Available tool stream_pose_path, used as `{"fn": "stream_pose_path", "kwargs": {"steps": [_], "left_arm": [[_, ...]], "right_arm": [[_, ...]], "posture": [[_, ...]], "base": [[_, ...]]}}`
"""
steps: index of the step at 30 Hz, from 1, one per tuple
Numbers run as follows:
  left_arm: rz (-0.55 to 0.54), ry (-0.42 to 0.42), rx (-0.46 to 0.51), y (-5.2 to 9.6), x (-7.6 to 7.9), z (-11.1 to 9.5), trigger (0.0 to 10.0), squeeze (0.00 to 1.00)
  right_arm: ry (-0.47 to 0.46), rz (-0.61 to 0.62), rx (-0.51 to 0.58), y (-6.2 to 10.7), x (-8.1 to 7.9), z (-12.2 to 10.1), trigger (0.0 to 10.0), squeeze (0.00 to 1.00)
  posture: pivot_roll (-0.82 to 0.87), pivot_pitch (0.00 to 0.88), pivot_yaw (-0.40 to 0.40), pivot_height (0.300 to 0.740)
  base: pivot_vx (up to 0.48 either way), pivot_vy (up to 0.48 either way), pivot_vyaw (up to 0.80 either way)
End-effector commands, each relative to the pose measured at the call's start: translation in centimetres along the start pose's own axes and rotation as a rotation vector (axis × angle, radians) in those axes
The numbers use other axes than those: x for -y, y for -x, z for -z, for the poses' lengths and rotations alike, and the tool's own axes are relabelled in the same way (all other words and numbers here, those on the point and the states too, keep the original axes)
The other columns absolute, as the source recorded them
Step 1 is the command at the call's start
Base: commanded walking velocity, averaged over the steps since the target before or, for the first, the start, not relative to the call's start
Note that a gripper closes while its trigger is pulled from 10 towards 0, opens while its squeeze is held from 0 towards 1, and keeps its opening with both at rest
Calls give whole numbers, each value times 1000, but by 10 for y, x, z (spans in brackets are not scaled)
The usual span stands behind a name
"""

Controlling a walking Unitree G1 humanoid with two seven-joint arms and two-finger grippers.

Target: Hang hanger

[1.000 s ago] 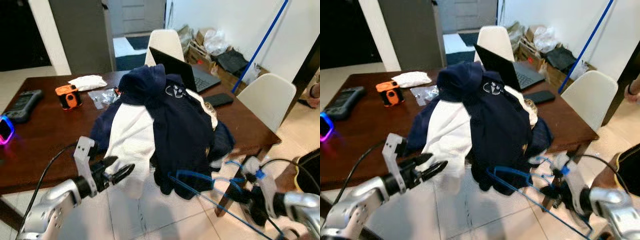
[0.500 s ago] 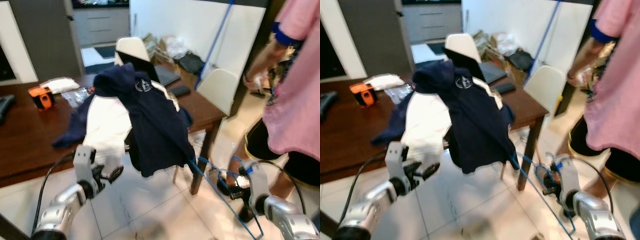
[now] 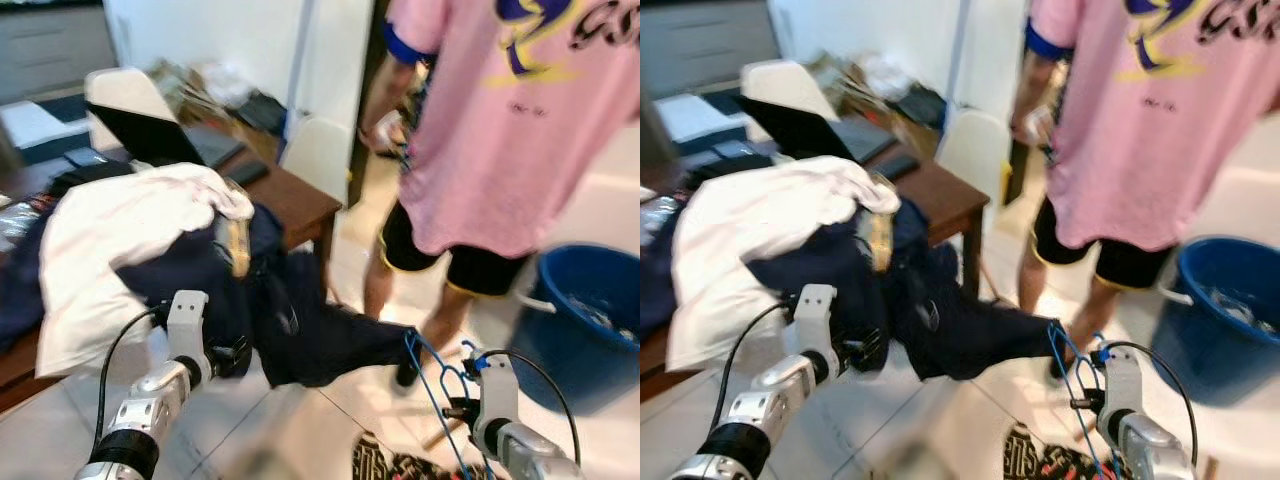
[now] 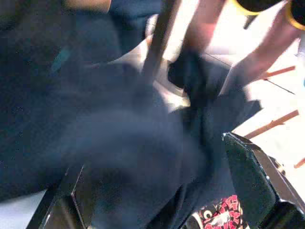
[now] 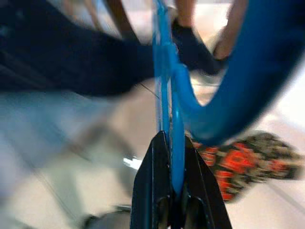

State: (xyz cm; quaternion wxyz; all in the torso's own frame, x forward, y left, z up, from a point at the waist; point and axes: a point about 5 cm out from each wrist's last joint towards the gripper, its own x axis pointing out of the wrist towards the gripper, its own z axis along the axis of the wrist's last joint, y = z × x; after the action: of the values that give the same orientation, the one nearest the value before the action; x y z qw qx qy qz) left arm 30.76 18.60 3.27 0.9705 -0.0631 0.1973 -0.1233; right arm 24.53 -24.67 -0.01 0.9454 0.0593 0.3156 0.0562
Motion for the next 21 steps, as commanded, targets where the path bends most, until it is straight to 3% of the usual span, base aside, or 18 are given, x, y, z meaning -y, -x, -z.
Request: {"fn": "stream_pose_path", "kwargs": {"steps": [1, 2, 4, 5, 6, 7, 9, 10, 11, 12, 14, 15, 16, 17, 21], "left_arm": [[-11, -17, 47, -3, 0, -11, 10000, 0], [-25, -23, 66, -3, -2, -15, 10000, 0], [-25, -23, 66, -3, -2, -15, 10000, 0], [-34, -27, 84, -2, -4, -18, 10000, 0], [-34, -27, 84, -2, -4, -18, 10000, 0], [-39, -34, 95, -2, -5, -20, 10000, 0], [-39, -34, 95, -2, -5, -20, 10000, 0], [-43, -44, 100, -2, -6, -21, 10000, 0], [-43, -44, 100, -2, -6, -21, 10000, 0], [-45, -50, 101, -2, -5, -20, 10000, 0], [-45, -50, 101, -2, -5, -20, 10000, 0], [-44, -55, 99, -2, -4, -18, 10000, 0], [-44, -55, 99, -2, -4, -18, 10000, 0], [-40, -54, 101, -3, -2, -17, 10000, 0], [-20, -70, 84, -4, 0, -12, 10000, 0]], "right_arm": [[-73, -100, 132, 5, -4, -19, 10000, 0], [-144, -211, 228, 12, -7, -34, 10000, 0], [-144, -211, 228, 12, -7, -34, 10000, 0], [-196, -350, 317, 23, -10, -50, 10000, 0], [-196, -350, 317, 23, -10, -50, 10000, 0], [-246, -502, 409, 39, -13, -69, 10000, 0], [-246, -502, 409, 39, -13, -69, 10000, 0], [-276, -630, 476, 53, -16, -83, 10000, 0], [-276, -630, 476, 53, -16, -83, 10000, 0], [-279, -738, 520, 66, -20, -94, 10000, 0], [-279, -738, 520, 66, -20, -94, 10000, 0], [-253, -817, 526, 76, -25, -100, 10000, 0], [-253, -817, 526, 76, -25, -100, 10000, 0], [-185, -850, 466, 79, -29, -95, 10000, 0], [-107, -816, 336, 74, -27, -77, 10000, 0]], "posture": [[-30, 0, -9, 740], [-27, 0, -11, 740], [-27, 0, -11, 740], [-24, 0, -14, 740], [-24, 0, -14, 740], [-27, 0, -15, 740], [-27, 0, -15, 740], [-26, 0, -15, 740], [-26, 0, -15, 740], [-31, 0, -14, 740], [-31, 0, -14, 740], [-32, 0, -16, 740], [-32, 0, -16, 740], [-36, 0, -19, 740], [-37, 0, -22, 740]], "base": [[0, 0, -800], [0, 0, -800], [0, 0, -800], [0, 0, -800], [0, 0, -800], [0, 0, -800], [0, 0, -800], [0, 0, -800], [0, 0, -800], [0, 0, -800], [0, 0, -800], [0, 0, -800], [0, 0, -800], [0, 0, -800], [0, 0, -800]]}}
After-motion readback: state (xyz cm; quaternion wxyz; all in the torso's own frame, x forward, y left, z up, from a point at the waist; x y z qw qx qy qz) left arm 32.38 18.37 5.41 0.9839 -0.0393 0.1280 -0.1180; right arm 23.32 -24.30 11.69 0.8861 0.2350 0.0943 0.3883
